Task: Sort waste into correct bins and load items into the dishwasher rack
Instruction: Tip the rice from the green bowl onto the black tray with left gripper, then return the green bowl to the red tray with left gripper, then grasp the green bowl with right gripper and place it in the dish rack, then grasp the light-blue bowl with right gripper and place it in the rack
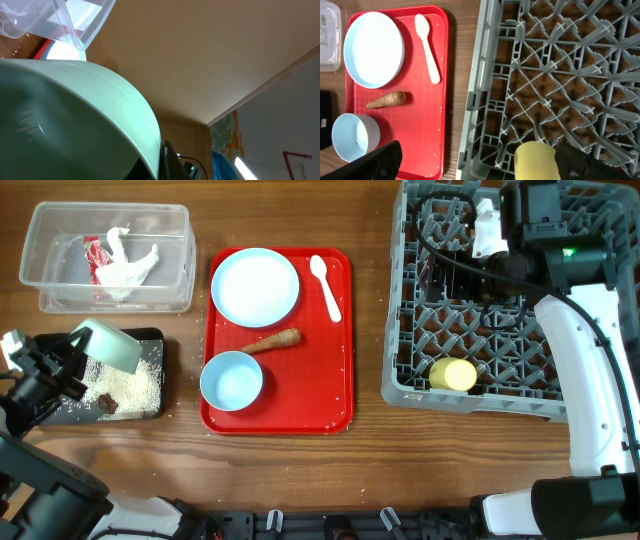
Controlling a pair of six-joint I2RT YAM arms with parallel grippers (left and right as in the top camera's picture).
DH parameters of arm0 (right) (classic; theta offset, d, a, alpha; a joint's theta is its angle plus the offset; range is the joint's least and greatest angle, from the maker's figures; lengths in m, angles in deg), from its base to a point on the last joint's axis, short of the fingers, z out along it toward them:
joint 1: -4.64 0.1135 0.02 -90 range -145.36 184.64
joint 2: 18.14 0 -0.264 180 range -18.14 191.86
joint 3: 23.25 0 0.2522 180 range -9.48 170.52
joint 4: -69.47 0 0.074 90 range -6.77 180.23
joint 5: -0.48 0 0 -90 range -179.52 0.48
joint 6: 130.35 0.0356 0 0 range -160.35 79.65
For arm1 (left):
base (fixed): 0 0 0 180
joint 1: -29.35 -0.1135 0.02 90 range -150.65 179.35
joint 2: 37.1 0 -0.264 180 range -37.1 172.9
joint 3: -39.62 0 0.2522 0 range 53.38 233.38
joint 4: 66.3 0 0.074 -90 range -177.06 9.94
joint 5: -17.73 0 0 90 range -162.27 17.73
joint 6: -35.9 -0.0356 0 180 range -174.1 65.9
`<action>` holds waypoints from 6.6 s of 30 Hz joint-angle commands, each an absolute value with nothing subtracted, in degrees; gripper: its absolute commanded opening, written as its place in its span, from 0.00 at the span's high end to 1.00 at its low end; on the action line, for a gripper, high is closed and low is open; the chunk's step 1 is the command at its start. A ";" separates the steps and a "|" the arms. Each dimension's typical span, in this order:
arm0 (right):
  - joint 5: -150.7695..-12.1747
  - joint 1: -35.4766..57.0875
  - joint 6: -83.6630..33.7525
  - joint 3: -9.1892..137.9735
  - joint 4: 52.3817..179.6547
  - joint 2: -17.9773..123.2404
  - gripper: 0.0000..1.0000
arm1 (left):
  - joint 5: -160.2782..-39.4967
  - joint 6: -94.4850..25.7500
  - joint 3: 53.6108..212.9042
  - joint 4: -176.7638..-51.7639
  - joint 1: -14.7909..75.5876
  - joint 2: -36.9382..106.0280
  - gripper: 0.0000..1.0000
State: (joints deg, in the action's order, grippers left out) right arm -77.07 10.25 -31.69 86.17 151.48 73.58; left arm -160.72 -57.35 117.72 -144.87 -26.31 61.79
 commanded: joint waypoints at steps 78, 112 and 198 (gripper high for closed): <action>-80.57 38.71 -39.12 83.79 140.92 107.02 0.45 | -79.89 -27.69 128.38 -135.21 22.30 41.62 0.13; -144.45 17.57 -85.87 87.90 75.03 112.86 0.96 | -79.87 -27.73 128.38 -127.41 13.84 41.62 0.00; -158.68 34.53 -73.57 80.88 120.14 99.74 0.39 | -79.87 -27.73 128.38 -127.41 13.84 41.62 0.00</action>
State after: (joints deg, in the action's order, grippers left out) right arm -161.02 33.20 -71.84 80.77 120.03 99.31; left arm -80.19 -27.82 127.90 -127.54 14.24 42.05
